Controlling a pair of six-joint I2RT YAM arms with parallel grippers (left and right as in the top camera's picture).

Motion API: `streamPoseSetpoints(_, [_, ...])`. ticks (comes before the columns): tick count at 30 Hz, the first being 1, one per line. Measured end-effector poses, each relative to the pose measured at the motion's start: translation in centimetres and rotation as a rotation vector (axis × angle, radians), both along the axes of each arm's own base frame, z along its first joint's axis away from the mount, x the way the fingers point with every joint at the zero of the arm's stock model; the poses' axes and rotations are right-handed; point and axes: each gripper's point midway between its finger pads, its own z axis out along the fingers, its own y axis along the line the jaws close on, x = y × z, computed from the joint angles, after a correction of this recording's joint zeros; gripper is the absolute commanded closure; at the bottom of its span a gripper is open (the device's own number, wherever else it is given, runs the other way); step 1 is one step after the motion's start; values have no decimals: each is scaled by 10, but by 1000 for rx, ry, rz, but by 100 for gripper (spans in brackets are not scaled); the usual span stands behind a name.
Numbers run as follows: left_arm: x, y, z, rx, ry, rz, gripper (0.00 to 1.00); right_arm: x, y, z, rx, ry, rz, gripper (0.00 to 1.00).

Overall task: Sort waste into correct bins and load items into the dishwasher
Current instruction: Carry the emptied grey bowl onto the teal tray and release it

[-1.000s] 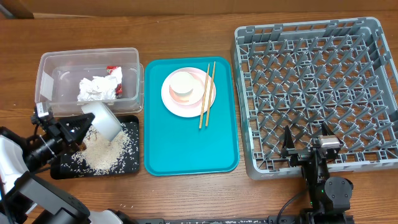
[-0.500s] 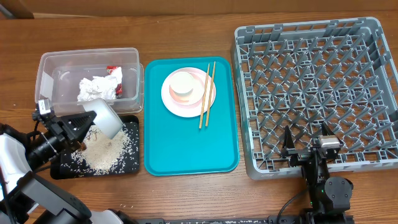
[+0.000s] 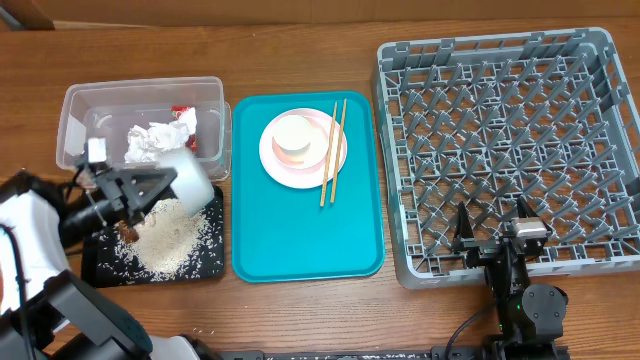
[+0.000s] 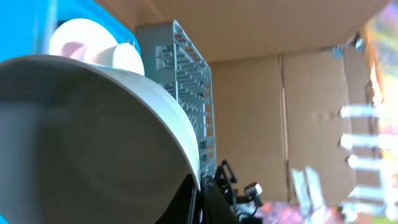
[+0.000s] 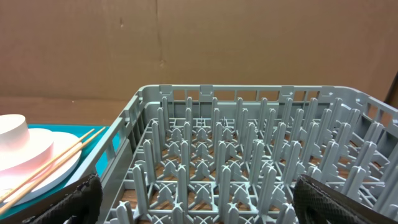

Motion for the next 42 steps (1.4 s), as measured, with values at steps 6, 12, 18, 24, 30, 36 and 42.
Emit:
streamPoseSetpoints(6, [23, -24, 3, 128, -28, -119, 96, 0, 0, 0, 0, 0, 0, 0])
streamPoseSetpoints(12, [45, -52, -26, 378, 96, -172, 96, 0, 0, 0, 0, 0, 0, 0])
streamPoseSetpoints(18, [50, -107, -51, 605, 180, -236, 96, 0, 0, 0, 0, 0, 0, 0])
streamPoseSetpoints(24, [38, -166, -72, 858, 179, -304, 96, 0, 0, 0, 0, 0, 0, 0])
streamPoseSetpoints(30, [25, -203, -81, 1075, 110, -306, 96, 0, 0, 0, 0, 1, 0, 0])
streamPoseSetpoints(36, [15, -225, -81, 1155, 51, -309, 96, 0, 0, 0, 0, 0, 0, 0])
streamPoseSetpoints(42, [12, -233, -98, 1191, 76, -340, 96, 0, 0, 0, 0, 0, 0, 0])
